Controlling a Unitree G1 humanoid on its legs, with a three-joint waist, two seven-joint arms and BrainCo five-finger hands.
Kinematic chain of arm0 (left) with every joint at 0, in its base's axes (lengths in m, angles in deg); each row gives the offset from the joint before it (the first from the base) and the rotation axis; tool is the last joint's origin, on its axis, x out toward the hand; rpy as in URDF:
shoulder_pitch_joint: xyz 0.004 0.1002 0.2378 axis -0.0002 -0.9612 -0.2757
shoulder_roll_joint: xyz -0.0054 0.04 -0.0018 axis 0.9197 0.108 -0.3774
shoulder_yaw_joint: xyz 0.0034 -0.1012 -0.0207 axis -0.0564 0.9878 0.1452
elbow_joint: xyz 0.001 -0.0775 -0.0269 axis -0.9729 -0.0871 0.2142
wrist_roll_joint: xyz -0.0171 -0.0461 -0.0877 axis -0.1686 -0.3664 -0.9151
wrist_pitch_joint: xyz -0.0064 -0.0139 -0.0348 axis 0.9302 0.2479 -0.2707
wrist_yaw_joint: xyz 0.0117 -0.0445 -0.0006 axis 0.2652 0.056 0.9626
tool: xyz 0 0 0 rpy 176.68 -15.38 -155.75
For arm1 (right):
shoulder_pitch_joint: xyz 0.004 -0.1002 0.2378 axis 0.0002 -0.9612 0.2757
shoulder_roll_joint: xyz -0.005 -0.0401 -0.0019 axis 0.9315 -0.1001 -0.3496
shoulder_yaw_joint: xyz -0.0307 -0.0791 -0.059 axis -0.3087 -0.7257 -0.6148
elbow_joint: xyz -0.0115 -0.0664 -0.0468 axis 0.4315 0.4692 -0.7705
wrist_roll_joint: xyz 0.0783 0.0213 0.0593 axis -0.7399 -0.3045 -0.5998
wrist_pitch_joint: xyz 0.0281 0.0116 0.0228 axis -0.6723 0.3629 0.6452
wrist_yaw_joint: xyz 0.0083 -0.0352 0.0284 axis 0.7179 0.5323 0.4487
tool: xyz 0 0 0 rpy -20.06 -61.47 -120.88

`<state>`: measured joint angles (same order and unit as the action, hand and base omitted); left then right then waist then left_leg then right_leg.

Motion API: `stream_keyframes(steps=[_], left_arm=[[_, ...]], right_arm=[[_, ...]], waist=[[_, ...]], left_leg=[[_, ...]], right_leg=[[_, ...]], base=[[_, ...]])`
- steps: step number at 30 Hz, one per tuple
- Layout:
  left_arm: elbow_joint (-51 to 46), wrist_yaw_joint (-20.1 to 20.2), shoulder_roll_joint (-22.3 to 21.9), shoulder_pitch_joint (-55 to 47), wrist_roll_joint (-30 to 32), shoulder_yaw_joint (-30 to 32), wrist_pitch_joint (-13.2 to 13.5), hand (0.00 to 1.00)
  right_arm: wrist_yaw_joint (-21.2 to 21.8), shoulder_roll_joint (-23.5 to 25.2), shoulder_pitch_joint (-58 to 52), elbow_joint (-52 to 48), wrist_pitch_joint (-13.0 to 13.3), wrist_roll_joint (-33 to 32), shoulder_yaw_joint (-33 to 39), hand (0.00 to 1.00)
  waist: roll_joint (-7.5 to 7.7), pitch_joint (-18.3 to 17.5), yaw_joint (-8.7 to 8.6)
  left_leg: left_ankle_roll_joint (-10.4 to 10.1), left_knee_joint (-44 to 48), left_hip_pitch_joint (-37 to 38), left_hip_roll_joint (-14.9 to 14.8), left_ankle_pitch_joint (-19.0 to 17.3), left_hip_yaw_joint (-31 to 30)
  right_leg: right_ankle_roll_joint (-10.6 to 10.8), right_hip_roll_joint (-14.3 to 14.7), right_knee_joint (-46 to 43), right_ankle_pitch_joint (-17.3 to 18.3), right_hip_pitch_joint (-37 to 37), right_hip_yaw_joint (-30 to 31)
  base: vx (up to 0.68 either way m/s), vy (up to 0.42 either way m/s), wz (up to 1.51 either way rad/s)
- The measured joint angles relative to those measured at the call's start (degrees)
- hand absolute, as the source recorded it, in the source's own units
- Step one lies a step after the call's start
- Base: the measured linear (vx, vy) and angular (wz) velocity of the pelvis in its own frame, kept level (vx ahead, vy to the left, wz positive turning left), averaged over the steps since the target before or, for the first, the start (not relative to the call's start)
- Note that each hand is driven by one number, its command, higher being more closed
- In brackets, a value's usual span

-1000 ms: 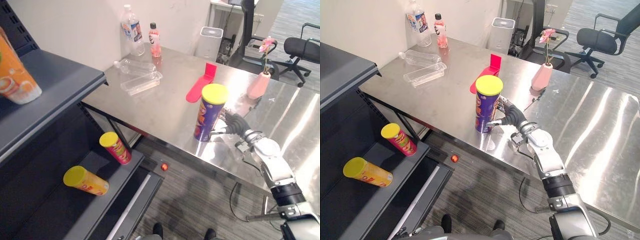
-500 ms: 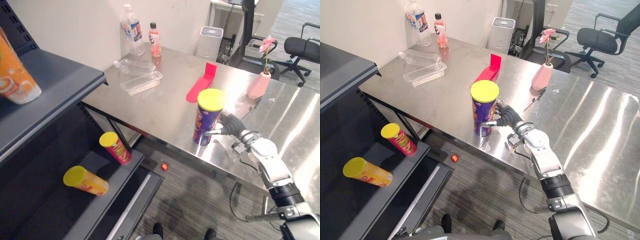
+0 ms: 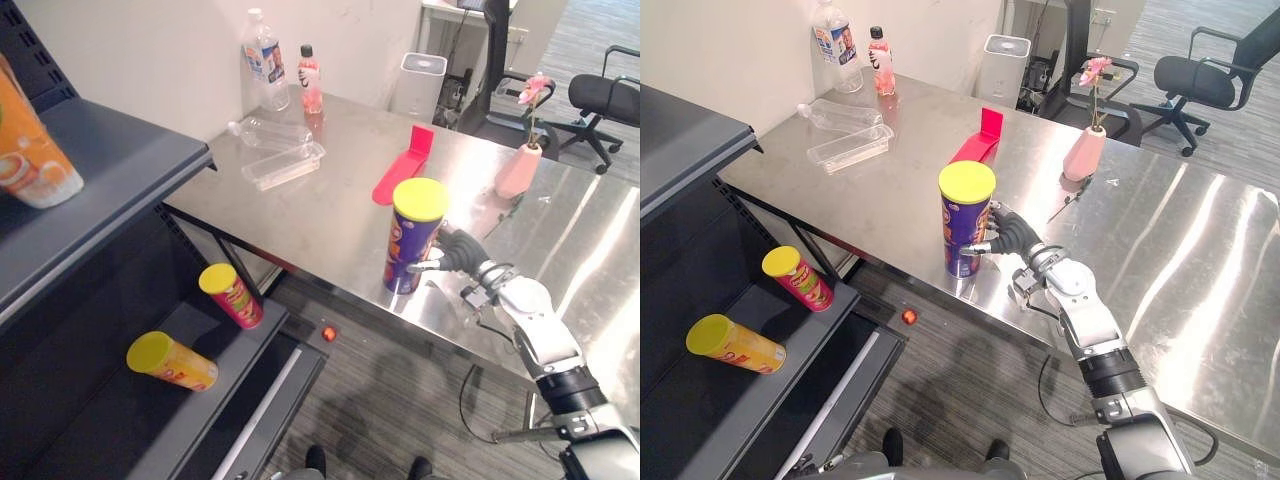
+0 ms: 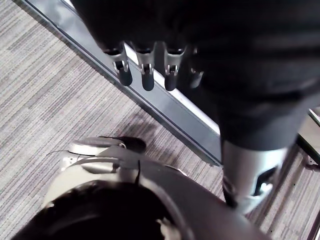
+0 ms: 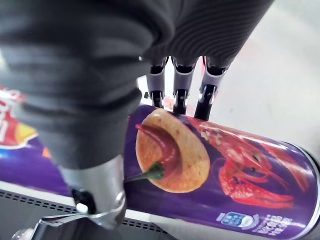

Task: Put the gum and the chips on the shelf.

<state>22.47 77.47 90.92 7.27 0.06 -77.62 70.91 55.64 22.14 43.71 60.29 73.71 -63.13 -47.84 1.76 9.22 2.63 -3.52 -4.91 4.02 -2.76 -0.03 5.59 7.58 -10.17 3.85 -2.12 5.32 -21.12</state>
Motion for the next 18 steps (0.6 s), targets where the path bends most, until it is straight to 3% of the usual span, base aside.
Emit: stream_keyframes(steps=[12, 18], left_arm=[[-0.01, -0.08, -0.02, 0.01, 0.07, 0.09, 0.08, 0.0], [0.03, -0.21, -0.04, -0.01, 0.27, 0.25, 0.04, 0.0]], right_arm=[[-3.49, -0.1, 0.09, -0.53, 0.21, 0.03, 1.4, 1.0], [-3.38, -3.05, 4.27, -7.69, 0.19, -0.56, 4.68, 1.0]], waist=[[0.07, -0.06, -0.09], [0.15, -0.12, -0.43]], left_leg=[[0.01, -0.05, 0.14, -0.09, 0.02, 0.18], [-0.04, -0.1, 0.76, -0.7, -0.02, 1.41]], right_leg=[[-0.02, 0.03, -0.01, -0.02, 0.04, 0.43], [-0.07, 0.37, -0.02, -0.06, -0.01, 1.69]], base=[[0.0, 0.0, 0.0], [0.0, -0.002, -0.09]])
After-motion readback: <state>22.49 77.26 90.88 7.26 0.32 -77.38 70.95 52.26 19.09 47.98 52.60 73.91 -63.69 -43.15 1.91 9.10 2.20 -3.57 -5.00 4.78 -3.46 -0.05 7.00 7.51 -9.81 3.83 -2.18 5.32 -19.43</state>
